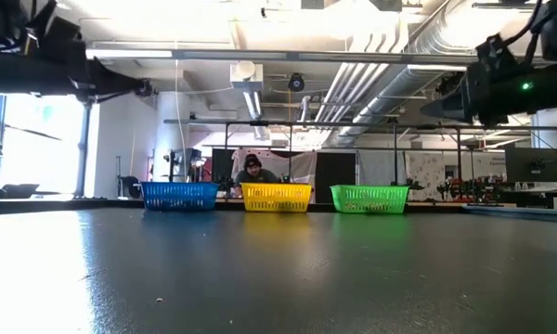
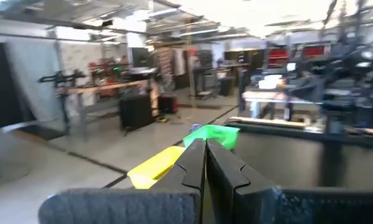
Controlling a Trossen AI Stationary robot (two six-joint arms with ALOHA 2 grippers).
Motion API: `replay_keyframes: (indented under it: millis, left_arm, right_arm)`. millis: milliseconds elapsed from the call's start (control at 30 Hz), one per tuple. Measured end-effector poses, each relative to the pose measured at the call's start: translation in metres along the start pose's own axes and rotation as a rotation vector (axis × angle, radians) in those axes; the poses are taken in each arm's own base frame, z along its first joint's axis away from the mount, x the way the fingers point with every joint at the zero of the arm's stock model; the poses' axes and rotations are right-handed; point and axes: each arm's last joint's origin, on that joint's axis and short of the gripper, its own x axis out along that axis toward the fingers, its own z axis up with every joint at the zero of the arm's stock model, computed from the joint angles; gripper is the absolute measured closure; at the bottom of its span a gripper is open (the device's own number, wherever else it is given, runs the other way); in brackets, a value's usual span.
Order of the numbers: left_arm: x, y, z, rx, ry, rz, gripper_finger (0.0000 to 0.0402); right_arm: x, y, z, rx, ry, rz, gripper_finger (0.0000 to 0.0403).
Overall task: Sort produce into baskets
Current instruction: Return to Home Position
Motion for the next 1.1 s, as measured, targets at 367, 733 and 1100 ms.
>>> replay_keyframes:
  millis: [367, 733, 1100]
  left_arm:
    - [0.0, 0.001, 0.003, -0.029, -0.031, 0.028, 0.0401]
    - [0.0, 0.007, 0.004, -0.091, -0.056, -0.055, 0.0401]
    - [0.0, 0.015, -0.013, -0.196, 0.125, 0.02, 0.0401]
  right_arm:
    - [-0.008, -0.007, -0.001, 0.055, 0.017, -0.027, 0.0403]
    - [-0.026, -0.012, 0.007, 0.015, -0.084, 0.055, 0.0403]
    - [-0.022, -0.02, 0.004, -0.099, -0.029, -0.078, 0.0403]
